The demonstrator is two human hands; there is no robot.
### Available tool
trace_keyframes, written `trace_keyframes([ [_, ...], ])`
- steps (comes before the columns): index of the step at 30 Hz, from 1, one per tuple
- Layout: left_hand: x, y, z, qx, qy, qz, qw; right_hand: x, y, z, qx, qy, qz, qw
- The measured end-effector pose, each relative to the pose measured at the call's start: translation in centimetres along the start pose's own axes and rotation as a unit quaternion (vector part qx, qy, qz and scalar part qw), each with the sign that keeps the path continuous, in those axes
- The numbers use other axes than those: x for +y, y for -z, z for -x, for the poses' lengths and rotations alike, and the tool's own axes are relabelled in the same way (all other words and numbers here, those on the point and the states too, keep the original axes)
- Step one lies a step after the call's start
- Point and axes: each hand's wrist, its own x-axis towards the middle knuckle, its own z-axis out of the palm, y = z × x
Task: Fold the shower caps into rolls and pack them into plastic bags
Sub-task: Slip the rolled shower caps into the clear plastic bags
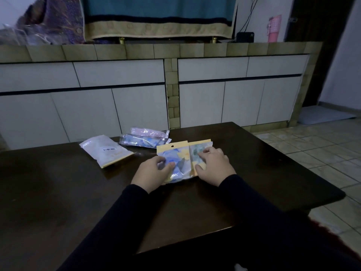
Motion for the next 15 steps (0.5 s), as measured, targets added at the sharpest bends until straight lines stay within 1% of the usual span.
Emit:
trace_keyframes([
  [2,-0.2,0.1,-0.1,0.009,-0.005,0.0,1.0,-0.4,0.0,0.3,0.013,0.0,0.008,1.0],
  [5,-0.4,0.5,-0.1,0.048,-0.017,0.015,0.999,-1.6,-0.1,0.6,0.053,0.022,0.023,0.998],
  [8,-1.0,1.7,0.0,0.092,-0.038,0.019,0.995,-3.4,0.0,0.5,0.081,0.061,-0.03,0.994],
  [11,-2.9,3.9,0.1,0.133,-0.044,0.014,0.99,-5.7,0.2,-0.5,0.083,0.086,-0.045,0.992],
  [15,-6.5,7.3,-0.8,0.22,-0.01,0.028,0.975,-10.1,-0.3,-2.9,0.082,0.109,-0.11,0.985],
])
